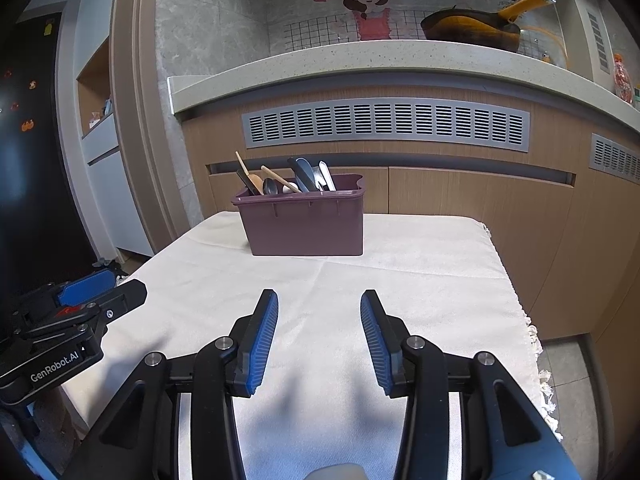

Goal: Organize utensils

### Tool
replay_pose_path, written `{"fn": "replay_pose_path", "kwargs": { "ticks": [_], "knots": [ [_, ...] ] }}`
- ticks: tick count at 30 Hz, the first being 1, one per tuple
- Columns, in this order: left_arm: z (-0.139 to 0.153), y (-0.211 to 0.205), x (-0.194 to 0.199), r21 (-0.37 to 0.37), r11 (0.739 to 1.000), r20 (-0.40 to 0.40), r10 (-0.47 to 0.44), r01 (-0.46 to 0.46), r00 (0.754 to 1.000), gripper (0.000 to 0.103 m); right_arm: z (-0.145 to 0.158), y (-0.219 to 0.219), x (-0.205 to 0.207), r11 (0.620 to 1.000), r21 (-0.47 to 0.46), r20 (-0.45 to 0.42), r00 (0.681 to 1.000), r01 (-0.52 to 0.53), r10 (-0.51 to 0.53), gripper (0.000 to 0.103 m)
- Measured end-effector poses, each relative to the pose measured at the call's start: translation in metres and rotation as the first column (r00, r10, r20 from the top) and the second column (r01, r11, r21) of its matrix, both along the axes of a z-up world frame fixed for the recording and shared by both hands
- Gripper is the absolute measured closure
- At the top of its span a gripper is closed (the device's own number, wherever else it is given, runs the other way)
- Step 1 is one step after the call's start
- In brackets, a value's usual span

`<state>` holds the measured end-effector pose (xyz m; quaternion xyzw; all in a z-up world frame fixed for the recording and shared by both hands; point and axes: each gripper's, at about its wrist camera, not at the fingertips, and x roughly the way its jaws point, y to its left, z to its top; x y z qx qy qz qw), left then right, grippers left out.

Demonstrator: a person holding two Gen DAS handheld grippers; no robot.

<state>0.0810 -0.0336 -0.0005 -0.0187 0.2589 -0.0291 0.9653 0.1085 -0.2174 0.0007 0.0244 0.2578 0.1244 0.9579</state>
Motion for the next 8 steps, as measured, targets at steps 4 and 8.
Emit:
{"fn": "replay_pose_path", "kwargs": {
  "ticks": [4, 8],
  "knots": [
    [-0.0010, -0.0016, 0.0000, 0.003, 1.000, -0.008, -0.004, 0.004, 1.000, 0.051, 0.0010, 0.0001, -0.0011, 1.000, -0.002, 0.006, 1.000, 0.001, -0.001, 0.061],
    [-0.0032, 0.0015, 0.0016, -0.012, 1.000, -0.016, -0.001, 0.001, 1.000, 0.051, 0.0013, 0.0002, -0.0006, 1.000, -0.004, 0.004, 1.000, 0.000, 0.000, 0.061]
  ]
}}
